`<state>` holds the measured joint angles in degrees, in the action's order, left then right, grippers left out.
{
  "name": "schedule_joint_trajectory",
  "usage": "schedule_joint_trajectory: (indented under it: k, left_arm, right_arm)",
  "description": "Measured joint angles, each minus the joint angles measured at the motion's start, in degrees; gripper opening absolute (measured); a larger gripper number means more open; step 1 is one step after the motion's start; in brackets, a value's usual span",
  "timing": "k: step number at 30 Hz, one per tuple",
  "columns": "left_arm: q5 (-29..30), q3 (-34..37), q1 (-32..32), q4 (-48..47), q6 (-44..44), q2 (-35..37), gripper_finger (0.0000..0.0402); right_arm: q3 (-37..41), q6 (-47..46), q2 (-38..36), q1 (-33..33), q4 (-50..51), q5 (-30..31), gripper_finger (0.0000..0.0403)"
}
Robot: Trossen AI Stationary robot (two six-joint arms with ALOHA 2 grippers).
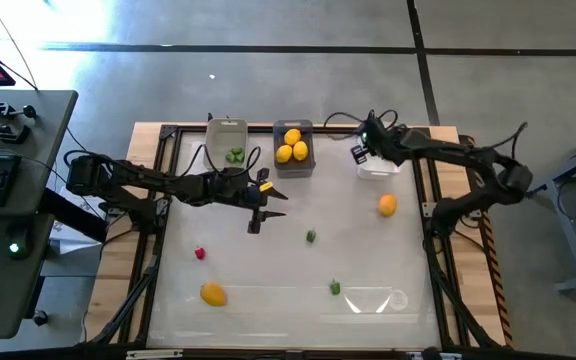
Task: Sort produce into baskets
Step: Put the top red bell pepper into the white bin
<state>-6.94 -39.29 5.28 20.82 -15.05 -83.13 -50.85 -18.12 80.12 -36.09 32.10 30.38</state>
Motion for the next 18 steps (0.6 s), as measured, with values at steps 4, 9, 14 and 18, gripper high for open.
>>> schedule_joint_trajectory:
  k: [4,9,14,18]
  left_arm:
    - [0.00,0.00,0.00,0.00,0.04,0.00,0.0204]
    - [0.00,0.00,0.00,-0.02,0.90,0.00,0.0204]
    - [0.00,0.00,0.00,-0.04,1.43,0.00,0.0204]
    - [0.00,0.00,0.00,-0.03,1.44,0.00,0.0204]
  right_arm:
    - [0.00,0.81,3.64,-4.70,-0.02,-5.29,0.0016]
    - [0.00,1.72,7.72,-7.17,-0.03,-7.41,0.0016]
    - [-0.15,1.87,10.14,-8.18,-0.59,-9.23,0.0026]
    - [-0.35,3.37,10.32,-8.03,1.36,-8.00,0.0067]
